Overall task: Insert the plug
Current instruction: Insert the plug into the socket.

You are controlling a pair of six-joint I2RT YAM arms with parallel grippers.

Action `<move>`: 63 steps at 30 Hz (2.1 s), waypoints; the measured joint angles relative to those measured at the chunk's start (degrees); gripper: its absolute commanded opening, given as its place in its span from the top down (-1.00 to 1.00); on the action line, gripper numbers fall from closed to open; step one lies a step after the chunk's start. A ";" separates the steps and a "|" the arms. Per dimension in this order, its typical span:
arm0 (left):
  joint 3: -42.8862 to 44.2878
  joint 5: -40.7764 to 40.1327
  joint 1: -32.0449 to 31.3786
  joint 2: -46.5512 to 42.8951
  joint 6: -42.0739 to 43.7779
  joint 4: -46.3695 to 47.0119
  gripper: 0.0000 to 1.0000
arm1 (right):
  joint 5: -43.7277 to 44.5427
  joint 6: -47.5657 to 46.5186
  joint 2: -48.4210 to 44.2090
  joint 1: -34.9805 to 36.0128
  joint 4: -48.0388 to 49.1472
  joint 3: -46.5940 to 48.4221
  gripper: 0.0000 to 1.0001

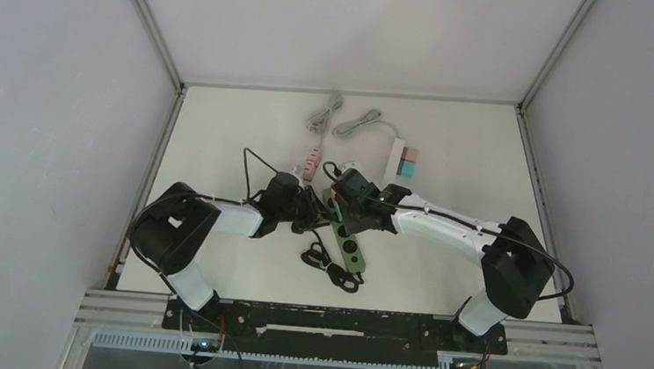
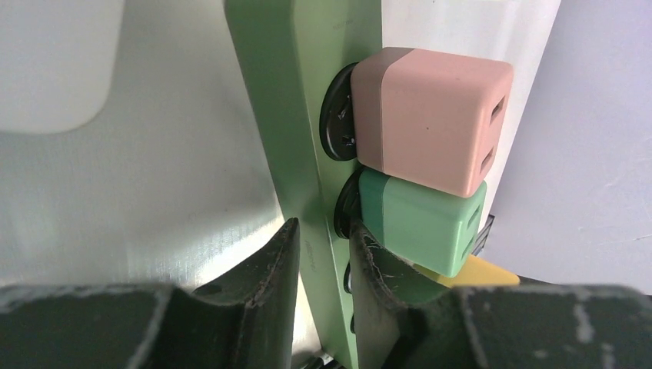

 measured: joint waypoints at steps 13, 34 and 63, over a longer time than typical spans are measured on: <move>0.00 0.02 0.00 0.11 -0.39 0.15 0.33 | 0.61 0.90 3.28 0.79 -0.68 2.64 1.00; 0.00 0.24 0.00 0.09 -0.52 0.15 0.33 | 2.40 2.10 6.91 1.62 -6.29 7.41 1.00; 0.00 0.39 0.00 0.09 -0.98 0.13 0.34 | 4.76 4.39 8.76 2.51 -8.48 8.96 1.00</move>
